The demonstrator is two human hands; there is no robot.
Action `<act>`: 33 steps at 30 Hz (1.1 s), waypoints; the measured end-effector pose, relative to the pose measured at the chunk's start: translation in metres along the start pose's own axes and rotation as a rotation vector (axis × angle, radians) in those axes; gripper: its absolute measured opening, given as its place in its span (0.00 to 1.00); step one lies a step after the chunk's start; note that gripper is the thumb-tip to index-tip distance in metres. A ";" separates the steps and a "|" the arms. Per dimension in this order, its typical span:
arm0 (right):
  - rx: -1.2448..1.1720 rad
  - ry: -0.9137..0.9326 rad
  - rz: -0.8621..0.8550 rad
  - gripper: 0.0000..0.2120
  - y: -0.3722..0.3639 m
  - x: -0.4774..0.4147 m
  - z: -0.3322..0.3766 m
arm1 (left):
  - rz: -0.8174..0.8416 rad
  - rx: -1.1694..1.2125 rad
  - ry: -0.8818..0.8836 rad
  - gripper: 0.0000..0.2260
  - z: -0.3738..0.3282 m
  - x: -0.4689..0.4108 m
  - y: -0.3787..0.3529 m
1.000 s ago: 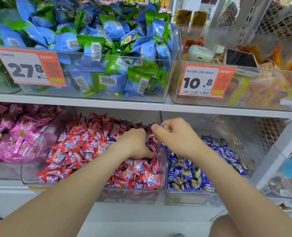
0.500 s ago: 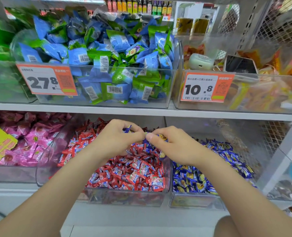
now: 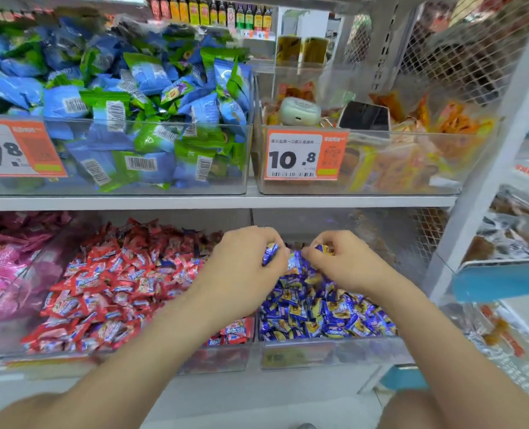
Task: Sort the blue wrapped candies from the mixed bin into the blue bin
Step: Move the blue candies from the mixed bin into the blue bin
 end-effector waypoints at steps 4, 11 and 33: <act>-0.205 -0.041 0.037 0.08 0.009 0.001 -0.024 | -0.001 -0.138 -0.086 0.07 -0.019 -0.028 -0.034; 0.061 -0.008 -0.171 0.17 0.020 0.011 -0.020 | 0.335 -0.208 -0.186 0.20 -0.006 -0.042 -0.049; 0.528 0.091 0.092 0.24 -0.140 -0.063 0.134 | 0.183 -0.404 0.137 0.16 0.181 -0.025 0.058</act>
Point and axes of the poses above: each hand's wrist, its own x-axis away from the middle knuckle, its own y-axis out of the back of the hand, z = x × y, the point moved 1 cm from there along -x, towards the middle knuckle, and after that the axes turned 1 degree about y, right-handed, at the moved point
